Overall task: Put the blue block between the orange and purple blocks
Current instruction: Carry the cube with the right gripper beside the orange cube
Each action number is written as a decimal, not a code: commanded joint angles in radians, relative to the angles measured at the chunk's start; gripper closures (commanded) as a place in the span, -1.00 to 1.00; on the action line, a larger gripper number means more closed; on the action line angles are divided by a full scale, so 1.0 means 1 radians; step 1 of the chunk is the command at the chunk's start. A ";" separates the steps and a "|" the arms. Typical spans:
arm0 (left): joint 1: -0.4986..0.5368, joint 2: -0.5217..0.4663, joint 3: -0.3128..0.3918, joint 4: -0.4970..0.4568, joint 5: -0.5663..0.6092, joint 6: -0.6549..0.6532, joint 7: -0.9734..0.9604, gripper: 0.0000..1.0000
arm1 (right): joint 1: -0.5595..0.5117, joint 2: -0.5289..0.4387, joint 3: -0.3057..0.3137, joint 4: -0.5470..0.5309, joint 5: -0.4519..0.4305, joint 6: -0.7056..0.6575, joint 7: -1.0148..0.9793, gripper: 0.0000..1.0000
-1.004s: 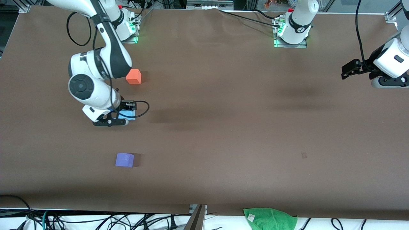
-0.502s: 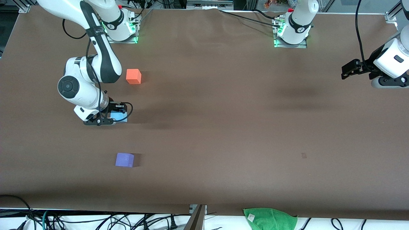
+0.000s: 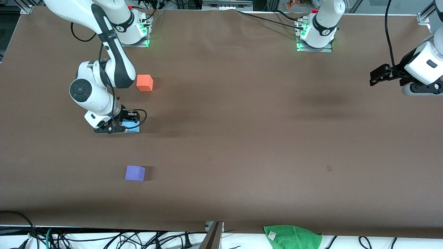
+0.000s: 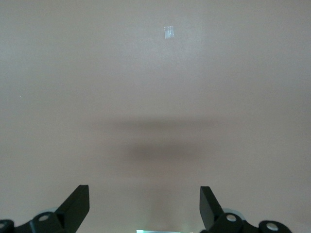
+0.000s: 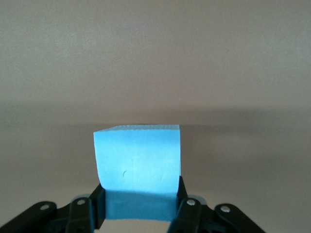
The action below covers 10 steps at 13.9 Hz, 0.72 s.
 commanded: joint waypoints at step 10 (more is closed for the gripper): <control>0.001 0.012 -0.003 0.027 -0.005 -0.021 0.002 -1.00 | 0.006 -0.032 0.044 -0.174 0.089 0.189 -0.019 0.23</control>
